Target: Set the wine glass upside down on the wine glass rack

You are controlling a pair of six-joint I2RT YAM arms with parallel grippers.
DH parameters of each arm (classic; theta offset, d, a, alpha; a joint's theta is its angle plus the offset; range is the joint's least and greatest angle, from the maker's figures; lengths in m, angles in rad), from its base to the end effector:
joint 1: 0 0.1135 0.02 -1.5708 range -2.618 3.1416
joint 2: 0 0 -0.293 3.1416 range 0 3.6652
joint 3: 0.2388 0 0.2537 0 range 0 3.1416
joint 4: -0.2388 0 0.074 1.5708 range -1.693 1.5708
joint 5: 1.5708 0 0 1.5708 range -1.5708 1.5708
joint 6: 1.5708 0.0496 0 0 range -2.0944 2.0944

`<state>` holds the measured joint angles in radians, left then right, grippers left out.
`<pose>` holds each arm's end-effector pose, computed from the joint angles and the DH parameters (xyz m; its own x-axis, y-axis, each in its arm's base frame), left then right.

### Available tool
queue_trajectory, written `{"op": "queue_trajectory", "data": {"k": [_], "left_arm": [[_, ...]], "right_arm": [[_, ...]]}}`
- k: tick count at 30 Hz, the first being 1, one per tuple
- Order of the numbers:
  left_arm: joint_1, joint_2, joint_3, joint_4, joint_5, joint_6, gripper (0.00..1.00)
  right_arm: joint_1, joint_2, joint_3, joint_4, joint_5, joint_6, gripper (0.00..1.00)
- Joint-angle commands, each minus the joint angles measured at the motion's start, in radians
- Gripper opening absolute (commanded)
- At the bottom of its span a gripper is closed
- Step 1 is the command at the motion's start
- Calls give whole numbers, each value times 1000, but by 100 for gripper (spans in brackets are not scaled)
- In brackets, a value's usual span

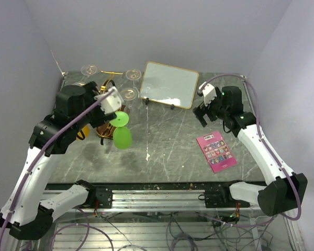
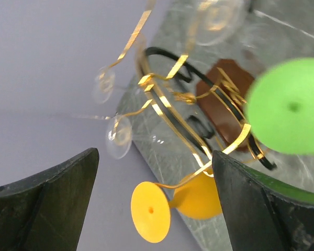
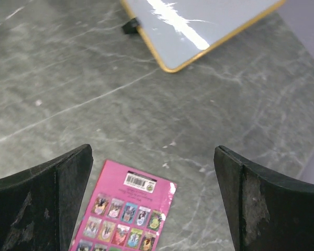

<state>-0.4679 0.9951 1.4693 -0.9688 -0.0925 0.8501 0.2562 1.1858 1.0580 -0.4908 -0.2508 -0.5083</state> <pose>0.1457 -0.0685 0.4666 0.0033 0.8366 -0.5479 0.5668 0.4498 0.6902 0.2499 0.0782 0.3424 -0.2754 -0.5595 -0.7817 -0.6583 0.7024 -0.2708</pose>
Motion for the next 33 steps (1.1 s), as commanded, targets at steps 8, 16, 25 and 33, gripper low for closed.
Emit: {"op": "queue_trajectory", "data": {"k": [8,16,25,33], "left_arm": [[190,-27,-89,491,-231,-633,99],[247,-81,-187,585,-198,-726,99],[290,-119,-254,630,-219,-810,99],[309,-156,-247,569,-81,-770,100]], "right_arm": [[-5,60,119,205,496,333,100],[-5,7,112,242,531,316,100],[-5,-58,113,223,558,302,100],[-5,-137,107,138,420,229,100]]}}
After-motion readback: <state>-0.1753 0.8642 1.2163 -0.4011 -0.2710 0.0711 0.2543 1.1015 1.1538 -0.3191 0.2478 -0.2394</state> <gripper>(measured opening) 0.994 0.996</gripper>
